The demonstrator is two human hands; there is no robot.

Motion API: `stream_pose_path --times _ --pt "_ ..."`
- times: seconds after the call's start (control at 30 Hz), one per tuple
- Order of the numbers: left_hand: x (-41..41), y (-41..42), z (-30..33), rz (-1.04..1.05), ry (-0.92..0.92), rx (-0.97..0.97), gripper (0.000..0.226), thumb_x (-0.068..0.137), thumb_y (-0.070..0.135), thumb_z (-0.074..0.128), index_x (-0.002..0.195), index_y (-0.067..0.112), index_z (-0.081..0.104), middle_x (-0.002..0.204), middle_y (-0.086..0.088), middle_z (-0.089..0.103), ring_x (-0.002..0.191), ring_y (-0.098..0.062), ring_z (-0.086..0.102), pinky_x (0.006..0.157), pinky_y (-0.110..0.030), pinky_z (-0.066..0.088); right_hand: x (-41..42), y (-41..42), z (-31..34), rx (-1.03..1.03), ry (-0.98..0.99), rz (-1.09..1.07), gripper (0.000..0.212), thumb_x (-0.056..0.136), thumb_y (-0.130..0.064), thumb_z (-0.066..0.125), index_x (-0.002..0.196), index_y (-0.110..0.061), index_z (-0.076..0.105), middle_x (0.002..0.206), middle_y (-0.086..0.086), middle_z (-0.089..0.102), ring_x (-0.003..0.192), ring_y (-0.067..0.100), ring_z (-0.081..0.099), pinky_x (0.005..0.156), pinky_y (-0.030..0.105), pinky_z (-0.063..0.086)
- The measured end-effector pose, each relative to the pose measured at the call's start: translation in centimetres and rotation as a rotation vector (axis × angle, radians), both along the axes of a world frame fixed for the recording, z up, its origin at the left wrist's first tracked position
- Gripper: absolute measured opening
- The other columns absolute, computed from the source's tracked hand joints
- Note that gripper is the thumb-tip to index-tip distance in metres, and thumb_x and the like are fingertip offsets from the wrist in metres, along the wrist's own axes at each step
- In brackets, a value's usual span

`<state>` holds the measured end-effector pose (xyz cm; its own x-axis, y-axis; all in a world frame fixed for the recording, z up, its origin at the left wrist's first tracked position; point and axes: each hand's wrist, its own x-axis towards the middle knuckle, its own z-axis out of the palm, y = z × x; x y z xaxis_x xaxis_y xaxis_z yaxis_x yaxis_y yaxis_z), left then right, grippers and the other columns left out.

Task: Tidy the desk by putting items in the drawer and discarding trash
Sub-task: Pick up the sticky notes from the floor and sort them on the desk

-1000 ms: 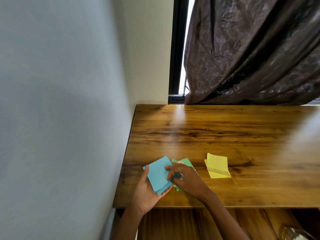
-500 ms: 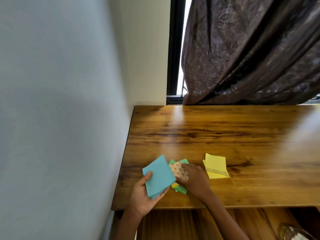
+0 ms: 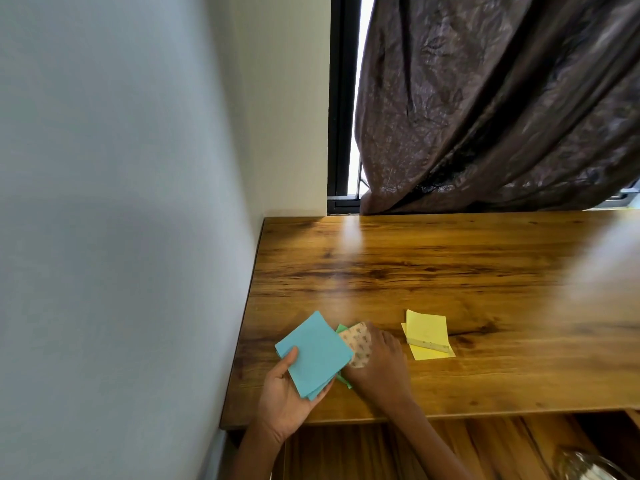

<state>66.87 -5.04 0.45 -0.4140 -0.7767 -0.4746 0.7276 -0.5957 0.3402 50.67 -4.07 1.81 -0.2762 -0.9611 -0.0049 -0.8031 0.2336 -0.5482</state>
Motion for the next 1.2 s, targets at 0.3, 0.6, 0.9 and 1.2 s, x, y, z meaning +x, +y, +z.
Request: stream_pose_path --times 0.3,0.6,0.9,1.2 --pt "0.1 -0.1 -0.2 -0.016 0.033 -0.01 0.102 0.035 0.009 0.094 0.126 0.008 0.049 0.118 -0.023 0.064 0.101 -0.04 0.065 0.086 -0.055 0.049 -6.3 -0.7 1.1 -0.084 -0.112 -0.41 0.078 0.077 -0.031 0.071 0.142 -0.016 0.03 0.143 0.013 0.036 0.133 0.032 0.028 0.105 0.047 0.03" --pt "0.1 -0.2 -0.5 -0.009 0.008 -0.003 0.102 0.032 0.009 0.095 0.124 0.007 0.051 0.116 -0.023 0.065 0.103 -0.04 0.064 0.087 -0.055 0.049 -3.6 -0.8 0.6 0.003 0.083 -0.034 0.061 0.084 -0.046 0.06 0.137 -0.024 0.04 0.138 0.001 0.042 0.127 0.02 0.034 0.102 0.036 0.034" --pt "0.1 0.1 0.1 -0.006 0.023 0.013 0.082 0.055 0.013 0.087 0.127 0.007 0.049 0.118 -0.022 0.064 0.113 -0.039 0.056 0.088 -0.055 0.047 -2.0 -0.9 0.1 0.195 0.129 -0.031 0.077 0.071 -0.057 0.069 0.132 -0.023 0.036 0.136 -0.001 0.035 0.127 0.022 0.028 0.1 0.038 0.032" --pt "0.0 0.1 0.1 -0.014 -0.017 0.003 0.079 0.058 0.015 0.085 0.127 0.007 0.049 0.117 -0.023 0.064 0.109 -0.041 0.061 0.094 -0.052 0.044 -2.4 -0.6 1.5 -0.168 -0.2 -0.231 0.025 0.093 -0.022 0.055 0.115 -0.012 0.051 0.096 0.0 0.061 0.079 0.013 0.057 0.068 0.032 0.052"
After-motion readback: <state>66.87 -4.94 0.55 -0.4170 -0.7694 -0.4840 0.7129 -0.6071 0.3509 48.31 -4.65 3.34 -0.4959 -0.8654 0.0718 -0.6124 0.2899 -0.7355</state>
